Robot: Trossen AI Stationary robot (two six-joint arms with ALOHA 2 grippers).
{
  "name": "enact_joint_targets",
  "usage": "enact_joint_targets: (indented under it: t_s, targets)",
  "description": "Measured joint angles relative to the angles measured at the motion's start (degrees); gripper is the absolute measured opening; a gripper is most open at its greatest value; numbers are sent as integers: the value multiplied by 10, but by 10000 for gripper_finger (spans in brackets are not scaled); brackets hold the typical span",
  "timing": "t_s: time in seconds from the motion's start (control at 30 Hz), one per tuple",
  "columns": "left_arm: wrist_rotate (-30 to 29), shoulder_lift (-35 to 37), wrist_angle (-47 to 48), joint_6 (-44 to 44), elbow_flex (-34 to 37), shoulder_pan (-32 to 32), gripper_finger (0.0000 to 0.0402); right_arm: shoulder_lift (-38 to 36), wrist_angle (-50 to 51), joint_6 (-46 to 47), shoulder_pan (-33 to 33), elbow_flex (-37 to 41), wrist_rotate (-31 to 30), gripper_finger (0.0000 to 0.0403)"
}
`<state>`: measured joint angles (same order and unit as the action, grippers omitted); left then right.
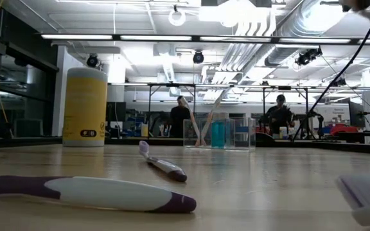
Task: Pick & Place toothbrushing station
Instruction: Put the orange toothbrush into the transparent organizer
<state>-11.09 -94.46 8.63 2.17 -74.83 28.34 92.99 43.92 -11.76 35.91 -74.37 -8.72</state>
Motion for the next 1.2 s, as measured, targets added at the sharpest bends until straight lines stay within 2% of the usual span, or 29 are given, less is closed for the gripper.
enact_joint_targets:
  t_s: [0.17, 0.4, 0.6, 0.73, 0.83, 0.93, 1.07, 1.2]
  targets:
    - [-53, 38, 64, 1, 0, 22, 49, 0, 34, -5, -43, 0, 14, 7]
    - [-169, 51, 152, 16, 0, 48, 37, 0, 48, -24, -110, 0, 52, 7]
    - [-207, 51, 205, 26, 0, 45, 37, 0, 23, -56, -166, 0, 63, 8]
    - [-202, 55, 251, 15, 0, 21, 37, 0, -37, -60, -208, 0, 81, 7]
    - [-172, 63, 291, 31, 0, -6, 37, 0, -77, -52, -238, 0, 103, 7]
    - [-122, 72, 290, 54, 0, -30, 37, 0, -99, -49, -265, 0, 125, 7]
    - [-77, 75, 252, 54, 0, -27, 37, 0, -104, -30, -291, 0, 138, 7]
    - [-84, 77, 258, 74, 0, -11, 37, 0, -69, -30, -300, 0, 115, 7]
